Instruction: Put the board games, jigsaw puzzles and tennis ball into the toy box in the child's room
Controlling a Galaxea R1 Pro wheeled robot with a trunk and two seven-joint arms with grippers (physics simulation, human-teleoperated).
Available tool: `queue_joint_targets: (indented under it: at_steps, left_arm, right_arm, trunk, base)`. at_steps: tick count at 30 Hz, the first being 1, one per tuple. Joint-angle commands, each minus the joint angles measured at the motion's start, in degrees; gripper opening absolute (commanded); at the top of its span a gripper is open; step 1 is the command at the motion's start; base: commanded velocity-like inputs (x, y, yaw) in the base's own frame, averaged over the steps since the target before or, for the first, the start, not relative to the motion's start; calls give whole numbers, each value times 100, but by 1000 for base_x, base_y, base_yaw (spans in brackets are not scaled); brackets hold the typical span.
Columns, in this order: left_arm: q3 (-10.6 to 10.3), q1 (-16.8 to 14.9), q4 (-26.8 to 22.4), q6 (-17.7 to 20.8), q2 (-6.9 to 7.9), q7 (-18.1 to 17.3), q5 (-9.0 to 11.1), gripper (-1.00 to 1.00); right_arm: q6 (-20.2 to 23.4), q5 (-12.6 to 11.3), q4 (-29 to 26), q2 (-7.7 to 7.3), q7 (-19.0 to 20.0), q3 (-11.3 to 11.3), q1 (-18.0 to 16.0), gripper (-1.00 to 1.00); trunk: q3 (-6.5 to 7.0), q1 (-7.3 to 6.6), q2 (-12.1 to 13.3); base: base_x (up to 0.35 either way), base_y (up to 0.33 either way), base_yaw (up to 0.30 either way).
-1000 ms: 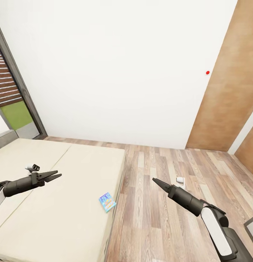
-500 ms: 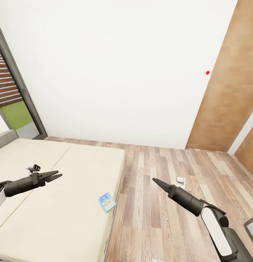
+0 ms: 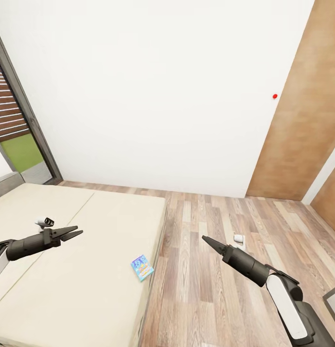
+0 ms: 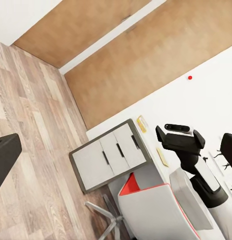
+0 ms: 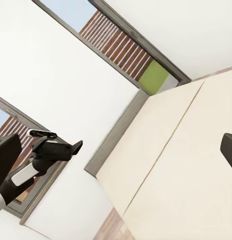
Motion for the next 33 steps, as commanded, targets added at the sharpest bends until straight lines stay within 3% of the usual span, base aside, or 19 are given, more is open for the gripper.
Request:
queue_joint_targets:
  at_steps: [1,22,33]
  left_arm:
    - [-3,-4,-1,61,1,-20,2,100]
    - [-15,-4,-1,61,-8,-20,-3,100]
    - [-15,-4,-1,61,-59,-20,-27,100]
  right_arm:
    - [40,-33,-1,-1,2,-3,-5,100]
    - [40,-33,-1,0,0,-3,-5,100]
    - [40,-33,-1,-1,4,-3,-5,100]
  trunk:
    - [-12,3,-12]
    - [-9,3,-12]
    - [59,3,-12]
  base:
    - [0,0,0]
    - [0,0,0]
    - [0,0,-29]
